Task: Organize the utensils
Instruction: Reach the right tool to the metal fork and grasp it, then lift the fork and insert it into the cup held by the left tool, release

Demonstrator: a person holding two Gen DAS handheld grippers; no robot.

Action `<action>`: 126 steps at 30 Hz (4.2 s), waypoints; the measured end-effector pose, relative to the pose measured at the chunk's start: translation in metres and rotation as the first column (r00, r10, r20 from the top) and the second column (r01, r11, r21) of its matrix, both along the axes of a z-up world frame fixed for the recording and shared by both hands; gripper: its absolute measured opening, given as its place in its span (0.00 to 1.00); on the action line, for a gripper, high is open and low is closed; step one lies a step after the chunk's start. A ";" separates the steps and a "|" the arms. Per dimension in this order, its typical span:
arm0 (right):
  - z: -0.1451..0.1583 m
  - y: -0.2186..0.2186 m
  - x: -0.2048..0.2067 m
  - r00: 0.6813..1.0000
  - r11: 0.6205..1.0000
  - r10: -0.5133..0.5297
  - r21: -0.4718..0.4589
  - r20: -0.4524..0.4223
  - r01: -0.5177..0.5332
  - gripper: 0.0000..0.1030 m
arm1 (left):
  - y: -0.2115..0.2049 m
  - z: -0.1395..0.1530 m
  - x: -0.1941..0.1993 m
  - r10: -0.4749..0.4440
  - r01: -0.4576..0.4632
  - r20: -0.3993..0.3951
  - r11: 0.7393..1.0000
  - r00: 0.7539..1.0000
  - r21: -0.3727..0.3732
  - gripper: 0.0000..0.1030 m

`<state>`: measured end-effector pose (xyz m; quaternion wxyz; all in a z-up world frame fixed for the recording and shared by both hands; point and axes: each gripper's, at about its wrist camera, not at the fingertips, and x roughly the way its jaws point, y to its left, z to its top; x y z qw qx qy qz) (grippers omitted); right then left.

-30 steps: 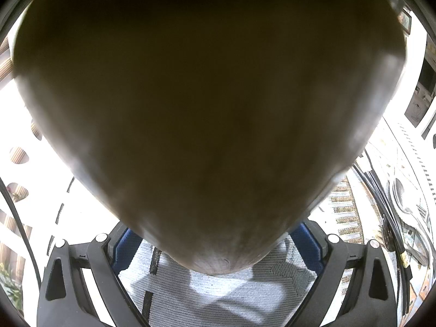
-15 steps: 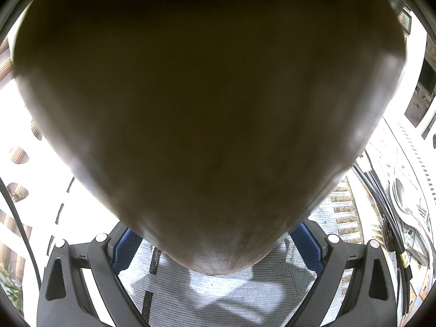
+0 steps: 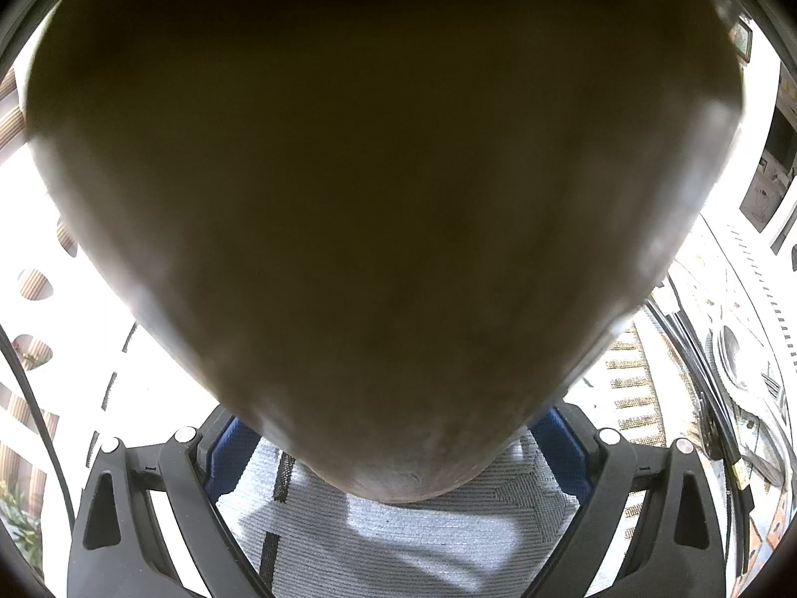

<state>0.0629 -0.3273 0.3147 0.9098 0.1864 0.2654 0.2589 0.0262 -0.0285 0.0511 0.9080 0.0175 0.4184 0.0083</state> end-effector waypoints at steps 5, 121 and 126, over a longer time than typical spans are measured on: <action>-0.007 -0.042 -0.007 0.994 0.995 -0.096 0.003 -0.052 0.096 0.60 | 0.000 0.000 0.000 0.000 0.000 0.000 1.000 1.000 0.000 0.94; -0.058 0.121 0.008 0.949 0.940 0.309 -0.128 -0.067 -0.315 0.03 | 0.043 0.026 -0.001 0.000 0.000 -0.002 1.000 1.000 -0.012 0.94; -0.090 0.125 0.012 0.941 0.931 0.309 -0.158 -0.137 -0.329 0.03 | 0.030 0.030 0.001 0.000 0.000 -0.002 1.000 1.000 -0.011 0.94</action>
